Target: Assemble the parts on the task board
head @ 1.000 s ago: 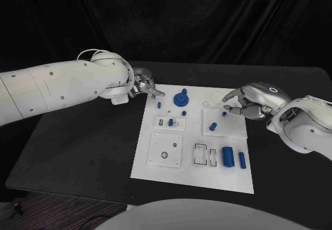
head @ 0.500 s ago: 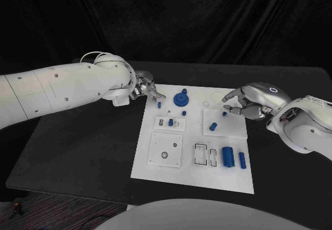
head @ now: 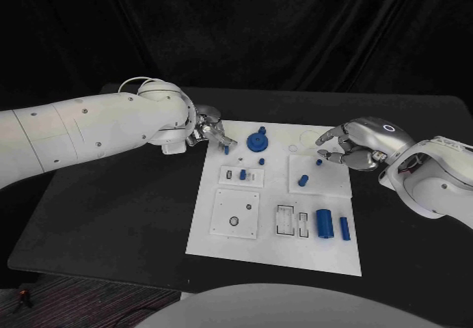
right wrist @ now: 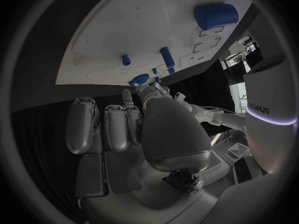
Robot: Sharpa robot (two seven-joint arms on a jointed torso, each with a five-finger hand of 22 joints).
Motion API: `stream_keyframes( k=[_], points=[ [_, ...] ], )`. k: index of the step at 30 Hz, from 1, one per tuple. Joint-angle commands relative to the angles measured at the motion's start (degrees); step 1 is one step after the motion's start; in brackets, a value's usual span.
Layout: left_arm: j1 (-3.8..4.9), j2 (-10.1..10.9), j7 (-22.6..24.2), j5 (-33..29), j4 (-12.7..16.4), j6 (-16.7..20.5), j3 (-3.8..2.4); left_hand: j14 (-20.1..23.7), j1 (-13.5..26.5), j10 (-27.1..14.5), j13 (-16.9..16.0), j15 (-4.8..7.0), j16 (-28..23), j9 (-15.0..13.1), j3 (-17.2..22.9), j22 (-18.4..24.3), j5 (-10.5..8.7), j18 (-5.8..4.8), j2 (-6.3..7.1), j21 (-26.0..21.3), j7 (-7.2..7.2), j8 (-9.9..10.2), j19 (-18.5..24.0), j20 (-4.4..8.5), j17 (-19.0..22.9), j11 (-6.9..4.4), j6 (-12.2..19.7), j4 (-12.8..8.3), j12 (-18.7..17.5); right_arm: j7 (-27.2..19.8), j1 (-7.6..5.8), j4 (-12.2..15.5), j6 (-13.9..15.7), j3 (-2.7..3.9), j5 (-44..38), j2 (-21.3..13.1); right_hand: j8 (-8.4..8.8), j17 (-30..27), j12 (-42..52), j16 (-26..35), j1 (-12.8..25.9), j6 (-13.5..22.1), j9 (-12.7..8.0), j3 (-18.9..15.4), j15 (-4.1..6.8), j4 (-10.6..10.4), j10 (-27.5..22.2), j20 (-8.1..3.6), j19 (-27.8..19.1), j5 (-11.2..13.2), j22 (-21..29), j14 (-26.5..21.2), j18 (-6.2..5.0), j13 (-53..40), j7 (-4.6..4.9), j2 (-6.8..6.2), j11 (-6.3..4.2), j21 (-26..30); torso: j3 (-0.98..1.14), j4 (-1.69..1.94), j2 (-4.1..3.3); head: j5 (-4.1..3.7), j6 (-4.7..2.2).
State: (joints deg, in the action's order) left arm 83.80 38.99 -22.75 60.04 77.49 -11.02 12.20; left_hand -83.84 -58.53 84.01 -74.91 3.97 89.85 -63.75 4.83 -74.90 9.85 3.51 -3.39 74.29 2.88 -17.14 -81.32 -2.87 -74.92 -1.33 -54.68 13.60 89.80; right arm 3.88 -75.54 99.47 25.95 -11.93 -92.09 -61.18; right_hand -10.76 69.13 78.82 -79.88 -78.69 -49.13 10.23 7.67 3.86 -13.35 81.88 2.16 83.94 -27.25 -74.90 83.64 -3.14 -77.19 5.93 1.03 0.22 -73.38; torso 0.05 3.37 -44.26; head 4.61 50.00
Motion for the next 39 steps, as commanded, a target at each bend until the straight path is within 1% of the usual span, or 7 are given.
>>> stream_keyframes(
  k=[1, 8, 12, 20, 22, 29, 39],
  points=[
    [-0.15, -0.1, 0.6, 0.0, 0.1, -1.3, -0.04, -6.2, -0.4, 5.5, -14.6, -0.36, 0.2, 0.1, -0.3, -10.1, 0.34, 0.26, -0.42, -0.3, -0.04, 0.2, 0.4, 0.07, -15.1, 0.37, -0.4, -0.2, -0.4, -0.1, 0.13, 0.0, 0.7, 0.02, -0.1, 0.0, 0.12, -0.1, -0.2, 0.1, -0.2, -0.5, -0.1, 0.4, -0.04, 0.0, 0.3, 0.28, 0.3, -0.3, -10.3, 2.8, -0.45, 2.3, 0.07, -0.31, -0.12, 0.1, 0.04, 0.04, 0.00, -0.05, 0.00],
    [-0.23, 0.1, 0.5, 0.0, 0.3, -1.5, -0.04, -6.2, -1.6, 5.3, -14.4, -0.35, 0.2, 0.6, -0.1, -9.9, 2.29, 0.39, -0.73, -0.9, -0.10, 0.4, 0.8, 0.03, -15.1, 0.33, -0.6, -1.0, -0.7, -0.1, 0.14, 0.0, 0.6, 0.02, -0.1, 0.0, 0.11, -0.1, -0.3, 0.1, -0.2, -0.5, -0.1, 0.5, -0.04, 0.1, 0.2, 0.27, 0.3, -0.3, -10.3, 2.8, -0.45, 2.4, 0.07, -0.31, -0.12, 0.1, 0.02, 0.00, 0.00, -0.09, 0.00],
    [-0.27, 0.1, 0.7, 0.0, 0.3, -1.6, -0.04, -6.2, -3.0, 5.2, -14.3, -0.29, 0.2, 1.0, 0.6, -9.9, 5.36, 0.44, -0.84, -1.1, -0.23, 0.6, 0.9, 0.07, -15.1, 0.23, -0.7, -2.1, -0.8, 0.0, 0.14, -0.1, 0.5, 0.02, 0.0, 0.0, 0.11, -0.1, -0.3, 0.1, -0.2, -0.5, -0.1, 0.5, -0.04, 0.1, 0.2, 0.27, 0.3, -0.3, -10.3, 2.8, -0.45, 2.4, 0.07, -0.31, -0.12, 0.1, 0.01, -0.01, 0.02, -0.09, 0.00],
    [-0.31, 0.0, 0.7, 0.0, 0.3, -2.2, -0.04, -6.2, -3.8, 5.1, -14.2, -0.22, 0.2, 1.3, 1.5, -9.8, 6.38, 0.48, -0.97, -1.4, -0.39, 0.6, 1.1, 0.11, -15.1, 0.12, -0.8, -2.9, -0.9, 0.1, 0.16, -0.1, 0.3, 0.02, 0.2, 0.0, 0.11, -0.1, -0.2, 0.1, -0.2, -0.5, -0.1, 0.5, -0.03, 0.1, 0.3, 0.27, 0.3, -0.4, -10.3, 2.8, -0.45, 2.3, 0.06, -0.31, -0.12, 0.1, 0.02, 0.02, -0.01, -0.09, 0.00],
    [-0.32, 0.0, 0.7, 0.0, 0.4, -2.3, -0.04, -6.2, -4.0, 5.0, -14.2, -0.16, 0.2, 1.4, 2.1, -9.8, 7.75, 0.49, -0.86, -1.4, -0.46, 0.6, 1.1, 0.17, -15.1, 0.06, -1.0, -3.3, -0.9, 0.2, 0.17, -0.1, 0.3, 0.02, 0.2, 0.1, 0.11, -0.1, -0.2, 0.1, -0.2, -0.5, -0.1, 0.5, -0.03, 0.1, 0.3, 0.27, 0.3, -0.4, -10.3, 2.8, -0.45, 2.3, 0.06, -0.31, -0.12, 0.1, 0.03, 0.02, 0.00, -0.09, 0.00],
    [-0.34, 0.2, 0.9, 0.0, 0.4, -2.2, -0.04, -6.2, -4.7, 5.0, -14.2, 0.03, 0.2, 1.9, 4.8, -9.8, 12.97, 0.50, -0.01, -1.5, -0.71, 0.8, 1.1, 0.36, -15.1, -0.18, -1.2, -5.0, -1.0, 0.2, 0.20, -0.2, 0.3, 0.02, 0.3, 0.1, 0.11, -0.2, -0.4, 0.1, -0.3, -0.6, -0.1, 0.6, -0.03, 0.2, 0.2, 0.27, 0.2, -0.4, -10.3, 2.8, -0.47, 2.5, 0.06, -0.32, -0.12, 0.2, 0.02, 0.03, 0.00, -0.07, 0.00],
    [-0.35, 0.6, 1.3, 0.0, 0.7, -1.7, -0.04, -6.2, -3.6, 4.6, -13.9, 0.28, 0.2, 2.1, 14.3, -9.7, 15.11, 0.60, 2.61, -2.0, -0.95, 0.3, 1.4, 0.61, -15.1, -0.44, -1.8, -8.2, -1.4, 0.3, 0.29, -0.2, 0.1, 0.02, 0.3, 0.1, 0.11, -0.1, -0.4, 0.1, -0.3, -0.6, -0.1, 0.7, -0.03, 0.2, 0.2, 0.27, 0.2, -0.5, -10.3, 2.8, -0.49, 2.5, 0.06, -0.30, -0.12, 0.2, 0.03, 0.02, 0.01, 0.02, 0.00]
  ],
)
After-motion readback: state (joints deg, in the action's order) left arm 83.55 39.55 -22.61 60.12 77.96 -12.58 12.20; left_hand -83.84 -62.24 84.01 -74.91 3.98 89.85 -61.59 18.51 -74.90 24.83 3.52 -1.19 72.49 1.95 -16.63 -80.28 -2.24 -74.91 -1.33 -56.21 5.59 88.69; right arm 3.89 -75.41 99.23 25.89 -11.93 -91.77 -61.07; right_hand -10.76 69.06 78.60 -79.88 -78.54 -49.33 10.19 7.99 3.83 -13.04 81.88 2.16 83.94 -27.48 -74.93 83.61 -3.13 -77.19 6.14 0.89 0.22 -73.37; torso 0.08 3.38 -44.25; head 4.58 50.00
